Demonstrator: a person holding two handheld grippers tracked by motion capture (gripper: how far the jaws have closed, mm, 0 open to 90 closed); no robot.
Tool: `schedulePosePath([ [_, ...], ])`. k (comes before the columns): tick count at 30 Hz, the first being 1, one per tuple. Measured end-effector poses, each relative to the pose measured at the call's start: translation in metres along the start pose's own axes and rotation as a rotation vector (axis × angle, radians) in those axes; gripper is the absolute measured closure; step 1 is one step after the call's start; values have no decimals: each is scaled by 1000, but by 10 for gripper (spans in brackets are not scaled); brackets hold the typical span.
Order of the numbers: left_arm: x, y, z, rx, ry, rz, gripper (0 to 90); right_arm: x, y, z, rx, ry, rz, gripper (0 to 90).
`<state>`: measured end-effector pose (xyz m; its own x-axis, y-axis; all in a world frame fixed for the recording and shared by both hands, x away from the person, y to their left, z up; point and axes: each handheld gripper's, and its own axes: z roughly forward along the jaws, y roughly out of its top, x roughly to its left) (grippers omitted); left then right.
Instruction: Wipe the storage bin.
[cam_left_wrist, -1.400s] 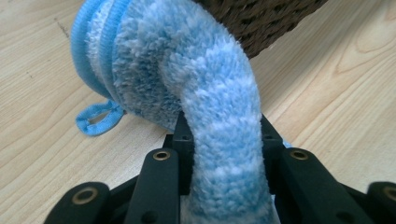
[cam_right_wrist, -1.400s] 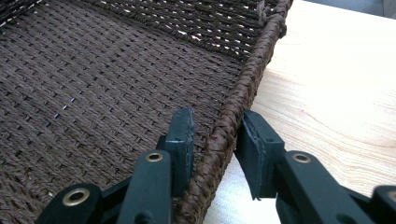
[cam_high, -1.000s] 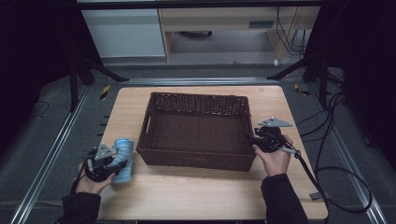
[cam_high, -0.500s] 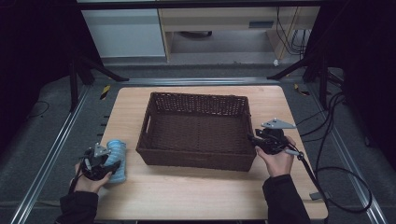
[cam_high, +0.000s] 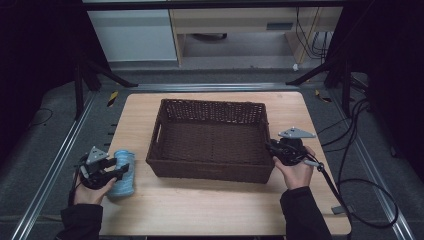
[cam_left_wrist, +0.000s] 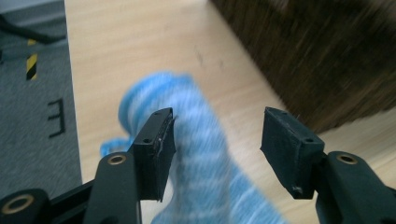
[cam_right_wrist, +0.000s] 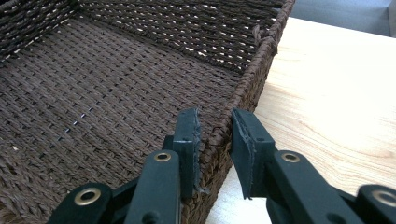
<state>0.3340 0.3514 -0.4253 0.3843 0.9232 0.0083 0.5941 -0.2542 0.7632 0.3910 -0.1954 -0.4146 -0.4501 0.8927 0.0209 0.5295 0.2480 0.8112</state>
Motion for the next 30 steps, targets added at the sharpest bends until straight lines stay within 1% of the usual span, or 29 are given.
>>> schedulePosePath([
  [2, -4, 11, -3, -32, -20, 3, 436, 0, 0, -1, 1, -1, -2, 730],
  [3, -8, 19, -4, -48, -28, 12, 438, 0, 1, -1, 1, 0, -2, 734],
  [5, -13, 31, -5, -65, -33, 32, 446, 0, 1, -1, 2, 0, -4, 734],
  [6, -17, 40, -4, -70, -40, 44, 454, 0, 1, -1, 2, 0, -8, 734],
  [8, -23, 51, -2, -76, -48, 63, 459, 0, 1, -1, 3, 2, -6, 734],
  [10, -29, 58, 3, -80, -68, 66, 471, 0, 1, -2, -1, 5, -10, 728],
  [12, -35, 61, 9, -68, -83, 71, 486, 0, 2, -6, -17, 7, -11, 708],
  [15, -41, 62, 18, -38, -92, 87, 522, 0, 1, -14, -27, 15, -7, 697],
  [17, -45, 60, 24, -24, -111, 86, 548, 0, -2, -17, -22, 17, -12, 695],
  [19, -47, 58, 29, -8, -118, 89, 579, 1, -6, -19, -10, 19, -12, 693],
  [22, -50, 54, 33, 0, -132, 86, 625, 3, -7, -19, -14, 23, -16, 706],
  [23, -51, 52, 34, -8, -147, 79, 640, 3, -7, -19, -12, 25, -19, 712],
  [24, -51, 51, 34, -12, -143, 77, 654, 4, -8, -18, -11, 29, -23, 732],
  [26, -52, 52, 34, -9, -139, 77, 666, 5, -8, -18, -11, 29, -25, 744],
  [30, -56, 50, 33, -14, -127, 81, 670, 4, -7, -16, -14, 27, -21, 766],
])
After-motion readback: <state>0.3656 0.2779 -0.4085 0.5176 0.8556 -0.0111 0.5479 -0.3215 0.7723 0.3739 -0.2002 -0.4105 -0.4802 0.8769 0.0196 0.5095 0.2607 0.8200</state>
